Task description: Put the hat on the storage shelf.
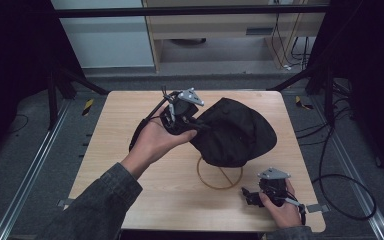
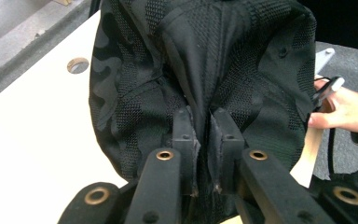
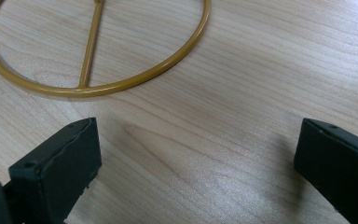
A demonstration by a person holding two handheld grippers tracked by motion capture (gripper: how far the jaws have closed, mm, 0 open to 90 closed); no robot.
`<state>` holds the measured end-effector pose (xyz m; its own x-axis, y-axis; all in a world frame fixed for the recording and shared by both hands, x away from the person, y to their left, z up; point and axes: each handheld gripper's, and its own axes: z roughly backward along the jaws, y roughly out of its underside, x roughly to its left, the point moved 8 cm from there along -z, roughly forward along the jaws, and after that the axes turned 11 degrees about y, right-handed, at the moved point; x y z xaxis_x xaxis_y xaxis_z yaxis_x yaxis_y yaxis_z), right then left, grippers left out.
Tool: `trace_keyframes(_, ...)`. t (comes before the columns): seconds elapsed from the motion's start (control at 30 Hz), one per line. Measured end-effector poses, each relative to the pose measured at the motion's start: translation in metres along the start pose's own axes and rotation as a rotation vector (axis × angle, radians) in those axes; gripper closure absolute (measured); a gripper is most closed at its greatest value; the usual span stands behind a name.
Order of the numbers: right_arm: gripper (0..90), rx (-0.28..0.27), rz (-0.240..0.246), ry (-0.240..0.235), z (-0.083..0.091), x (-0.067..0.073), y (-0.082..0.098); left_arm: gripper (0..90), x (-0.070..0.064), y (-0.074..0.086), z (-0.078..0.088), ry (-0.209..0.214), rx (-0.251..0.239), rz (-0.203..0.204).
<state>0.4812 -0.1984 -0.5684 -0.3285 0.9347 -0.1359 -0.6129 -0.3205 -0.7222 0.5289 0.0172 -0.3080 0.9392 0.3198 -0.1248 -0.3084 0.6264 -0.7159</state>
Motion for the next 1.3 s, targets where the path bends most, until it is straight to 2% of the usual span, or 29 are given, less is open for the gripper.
trace_keyframes(0.23, 0.8, 0.000, 0.000, 0.000, 0.0000, 0.0000, 0.0000, 81.9, 0.0010, 0.0007, 0.0001, 0.002, 0.002, 0.003)
trace_keyframes(0.77, 0.8, 0.000, 0.000, 0.000, 0.0000, 0.0000, 0.0000, 71.8, 0.0018, 0.0016, -0.0016, -0.001, -0.001, 0.014)
trace_keyframes(1.07, 0.8, 0.000, 0.000, 0.000, -0.0001, 0.0000, 0.0000, 56.1, 0.0016, 0.0022, 0.0005, -0.022, -0.022, 0.014)
trace_keyframes(1.3, 0.8, -0.001, 0.001, 0.000, -0.0001, 0.0000, 0.0000, 53.1, -0.0016, 0.0018, 0.0036, -0.023, -0.025, -0.001)
